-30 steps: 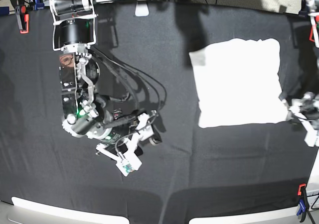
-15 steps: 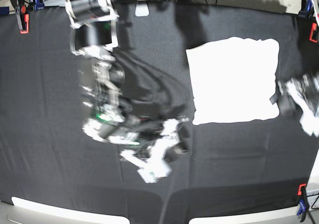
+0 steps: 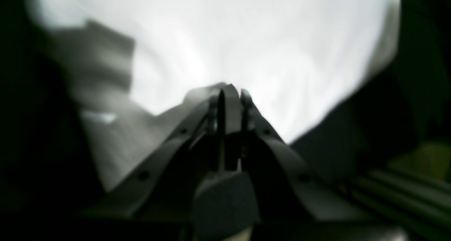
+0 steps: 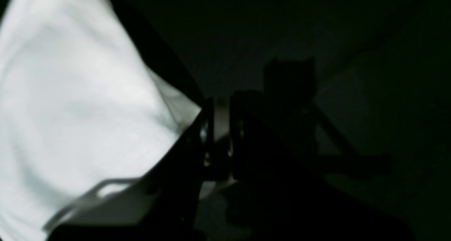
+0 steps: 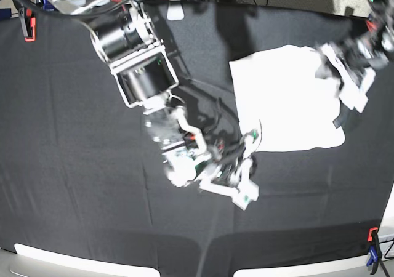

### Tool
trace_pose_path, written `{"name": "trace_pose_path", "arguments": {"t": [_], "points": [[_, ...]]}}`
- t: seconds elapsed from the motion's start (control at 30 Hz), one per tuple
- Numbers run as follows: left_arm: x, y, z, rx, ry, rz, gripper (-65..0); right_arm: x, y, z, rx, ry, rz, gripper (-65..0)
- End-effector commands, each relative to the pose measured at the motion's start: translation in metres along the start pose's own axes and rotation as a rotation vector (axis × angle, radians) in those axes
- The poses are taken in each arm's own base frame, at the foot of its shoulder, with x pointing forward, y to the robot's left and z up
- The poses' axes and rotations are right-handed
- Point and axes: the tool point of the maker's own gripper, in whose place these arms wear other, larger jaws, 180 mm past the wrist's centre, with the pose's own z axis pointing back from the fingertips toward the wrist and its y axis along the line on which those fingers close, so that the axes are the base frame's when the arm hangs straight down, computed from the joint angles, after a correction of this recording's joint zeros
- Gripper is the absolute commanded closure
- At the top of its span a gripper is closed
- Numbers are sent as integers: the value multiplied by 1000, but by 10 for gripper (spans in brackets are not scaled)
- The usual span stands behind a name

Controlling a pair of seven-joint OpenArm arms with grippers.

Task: Layout the t-shirt on the table in an organized manner, then fold the t-shirt properly
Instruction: 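Grasp the folded shirt with both grippers, fold it once more and flatten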

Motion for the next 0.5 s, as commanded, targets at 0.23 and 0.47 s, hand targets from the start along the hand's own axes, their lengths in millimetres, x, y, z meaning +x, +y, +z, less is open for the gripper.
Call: {"name": "trace_pose_path", "arguments": {"t": [0.23, 0.47], "points": [[-16, 15, -2, 144, -14, -78, 0, 6, 9, -1, 46, 1, 27, 0], [-26, 90, -3, 443, 24, -87, 0, -5, 31, 2, 118, 27, 79, 0]]}}
